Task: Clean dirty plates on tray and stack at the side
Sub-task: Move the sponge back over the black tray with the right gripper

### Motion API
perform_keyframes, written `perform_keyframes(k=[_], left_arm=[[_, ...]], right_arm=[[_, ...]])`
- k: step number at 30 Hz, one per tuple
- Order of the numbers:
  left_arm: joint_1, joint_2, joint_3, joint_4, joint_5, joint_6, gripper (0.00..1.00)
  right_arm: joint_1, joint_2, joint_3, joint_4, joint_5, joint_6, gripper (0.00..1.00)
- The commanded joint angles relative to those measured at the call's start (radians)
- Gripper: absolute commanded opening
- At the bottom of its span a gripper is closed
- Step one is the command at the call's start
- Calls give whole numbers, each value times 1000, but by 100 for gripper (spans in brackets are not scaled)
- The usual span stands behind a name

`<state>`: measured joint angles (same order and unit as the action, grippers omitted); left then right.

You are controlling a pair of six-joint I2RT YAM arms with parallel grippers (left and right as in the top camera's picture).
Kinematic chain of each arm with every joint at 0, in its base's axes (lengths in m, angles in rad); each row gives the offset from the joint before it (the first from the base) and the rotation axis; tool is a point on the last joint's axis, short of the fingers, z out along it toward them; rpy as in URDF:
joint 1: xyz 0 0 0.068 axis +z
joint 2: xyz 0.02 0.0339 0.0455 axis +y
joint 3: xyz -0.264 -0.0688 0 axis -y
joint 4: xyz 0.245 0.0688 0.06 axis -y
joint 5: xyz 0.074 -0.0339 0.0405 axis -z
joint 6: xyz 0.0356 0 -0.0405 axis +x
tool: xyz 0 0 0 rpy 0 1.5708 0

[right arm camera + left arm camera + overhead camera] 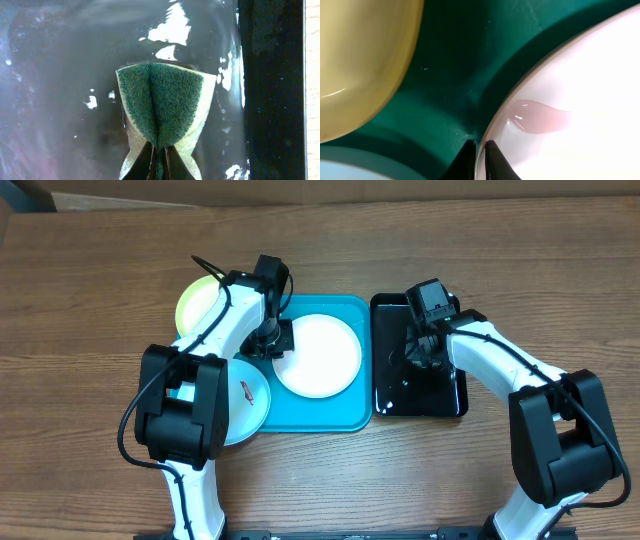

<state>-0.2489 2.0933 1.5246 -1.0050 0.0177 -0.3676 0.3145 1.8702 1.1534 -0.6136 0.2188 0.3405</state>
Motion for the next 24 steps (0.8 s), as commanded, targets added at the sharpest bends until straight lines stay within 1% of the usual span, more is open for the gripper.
perform_keyframes(k=[1,7,9,16,19,22,24], left_arm=[[-10,13,-11,1,1,-7,11],[-10,13,-11,2,1,-7,12],[-10,13,-11,2,1,-6,13],[-10,13,-11,1,1,-7,14],[-10,13,-11,1,1,-6,14],[-10,13,-11,5,1,-7,18],[-10,13,-11,12,1,-7,23]], right_arm=[[-2,5,-16,6,12,8,4],[-2,4,-1,2,12,8,4],[-3,0,42,-40,13,4,4],[-3,-43,282,-277,5,1,4],[-3,-45,333,-355,-19,0,4],[-3,-45,335,-385,-29,0,4],[-3,-45,335,-397,-30,0,4]])
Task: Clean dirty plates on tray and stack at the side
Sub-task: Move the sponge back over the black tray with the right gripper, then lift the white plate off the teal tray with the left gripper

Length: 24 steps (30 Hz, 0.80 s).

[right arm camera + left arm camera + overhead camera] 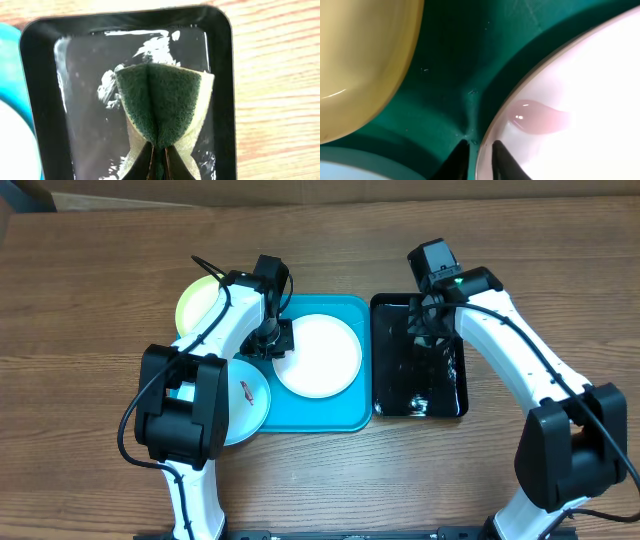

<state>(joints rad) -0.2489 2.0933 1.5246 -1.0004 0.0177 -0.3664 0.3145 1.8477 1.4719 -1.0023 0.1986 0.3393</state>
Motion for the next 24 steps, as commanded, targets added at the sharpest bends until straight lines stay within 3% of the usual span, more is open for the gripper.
perform_keyframes(k=[1,16,17,19,20,24], left_arm=[[-10,13,-11,10,2,-8,25],[-10,13,-47,26,1,-8,25],[-10,13,-55,33,1,-8,24],[-10,13,-64,39,1,-8,8],[-10,13,-64,38,1,-8,4],[-6,12,-24,22,1,-7,4]], right_arm=[[-3,-23,17,-11,-13,1,4],[-3,-23,17,-19,-16,1,4],[-3,-23,17,-19,-17,1,4],[-4,-23,17,-17,-16,1,4],[-5,-23,17,-17,-16,1,4],[-25,-23,23,-19,-17,-7,4]])
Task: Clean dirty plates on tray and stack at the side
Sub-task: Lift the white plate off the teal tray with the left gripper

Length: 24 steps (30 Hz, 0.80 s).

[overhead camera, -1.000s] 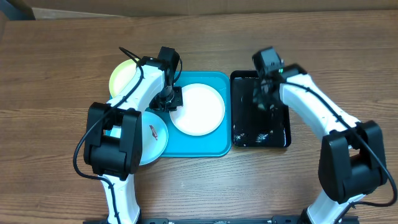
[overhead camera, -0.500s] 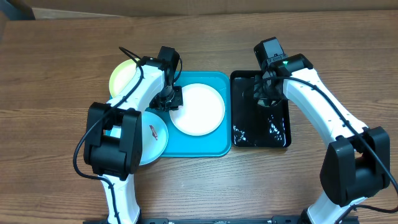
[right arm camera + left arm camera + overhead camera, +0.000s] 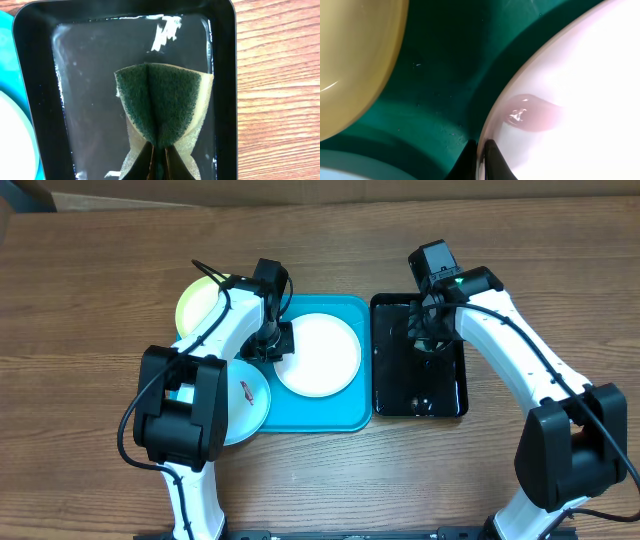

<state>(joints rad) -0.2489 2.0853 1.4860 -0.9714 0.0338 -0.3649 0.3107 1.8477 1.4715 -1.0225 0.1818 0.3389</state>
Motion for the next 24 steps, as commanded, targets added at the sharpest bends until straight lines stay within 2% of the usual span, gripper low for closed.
perform_keyframes(k=[1,10,24], left_arm=[[-6,18,36,-22,-15,-8,4],[-6,13,258,-178,-72,21,4],[-6,13,368,-246,-89,56,4]], right_arm=[[-27,-23,29,-3,-1,-6,4],[-57,-38,74,-43,-102,-59,4],[-63,-60,76,-50,-130,-60,4]])
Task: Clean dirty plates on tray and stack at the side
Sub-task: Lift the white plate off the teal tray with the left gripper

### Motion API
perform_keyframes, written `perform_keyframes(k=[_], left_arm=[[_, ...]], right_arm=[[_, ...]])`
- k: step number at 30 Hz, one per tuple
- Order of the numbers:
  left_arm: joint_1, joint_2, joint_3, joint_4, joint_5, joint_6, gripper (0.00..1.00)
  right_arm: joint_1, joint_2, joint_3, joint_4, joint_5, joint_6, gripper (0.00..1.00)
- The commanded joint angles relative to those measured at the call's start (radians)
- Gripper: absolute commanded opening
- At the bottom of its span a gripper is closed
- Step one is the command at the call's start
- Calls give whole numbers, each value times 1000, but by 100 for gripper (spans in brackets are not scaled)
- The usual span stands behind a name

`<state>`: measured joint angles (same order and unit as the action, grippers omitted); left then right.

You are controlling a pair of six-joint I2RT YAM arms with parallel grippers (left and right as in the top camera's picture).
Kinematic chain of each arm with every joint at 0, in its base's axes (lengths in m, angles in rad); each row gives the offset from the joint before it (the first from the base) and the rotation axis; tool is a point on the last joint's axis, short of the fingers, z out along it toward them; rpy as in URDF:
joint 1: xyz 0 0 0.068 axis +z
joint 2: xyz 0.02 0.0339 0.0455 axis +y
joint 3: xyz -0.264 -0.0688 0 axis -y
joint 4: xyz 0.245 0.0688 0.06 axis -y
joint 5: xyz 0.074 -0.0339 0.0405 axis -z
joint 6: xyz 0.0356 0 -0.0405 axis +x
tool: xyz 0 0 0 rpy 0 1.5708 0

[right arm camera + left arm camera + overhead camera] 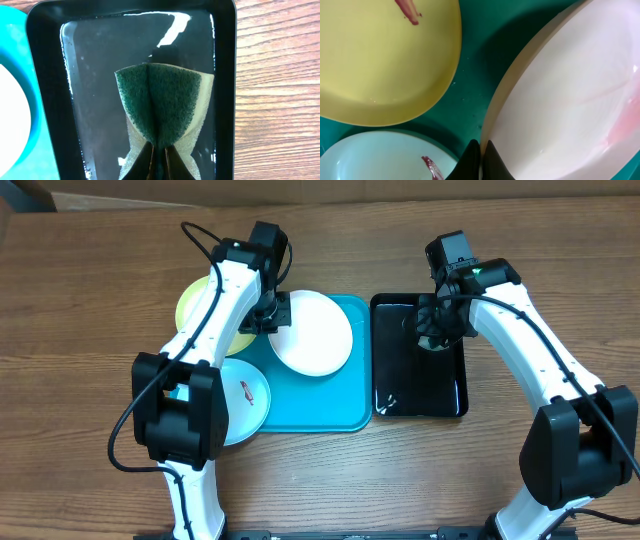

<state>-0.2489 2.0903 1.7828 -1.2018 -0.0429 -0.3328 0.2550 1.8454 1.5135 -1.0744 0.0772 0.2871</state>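
My left gripper is shut on the rim of a white plate, held tilted above the blue tray; a faint pink smear shows on the plate. A yellow plate with a red streak and a light blue plate with a red streak lie at the tray's left. My right gripper is shut on a folded green sponge above the black water tray.
The wooden table surrounds both trays. The black tray stands directly right of the blue tray. The arms' bases are at the near edge.
The left gripper has lifted the white plate's left edge off the blue tray and shifted it up and back; the plate is now tilted. The right gripper holds the sponge slightly further right over the black tray.
At first the left gripper was closed at the white plate's rim on the tray, and the right gripper held the sponge low in the black tray's water. Then the left jaws stood wider and the sponge was higher. The left then shut on the rim; now the plate is raised.
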Motion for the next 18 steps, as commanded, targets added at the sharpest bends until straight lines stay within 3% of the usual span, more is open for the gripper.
perform_keyframes(k=[1,9,13,18], left_arm=[[-6,8,90,-27,-12,27,4],[-17,8,316,-142,10,31,4],[-55,8,365,-139,4,34,4],[-133,8,375,-96,-79,33,4]], right_arm=[[-11,-63,37,2,-40,-13,4],[-92,-89,46,2,-213,-34,4],[-153,-89,46,7,-332,-83,4],[-204,-89,46,-19,-348,-87,4]])
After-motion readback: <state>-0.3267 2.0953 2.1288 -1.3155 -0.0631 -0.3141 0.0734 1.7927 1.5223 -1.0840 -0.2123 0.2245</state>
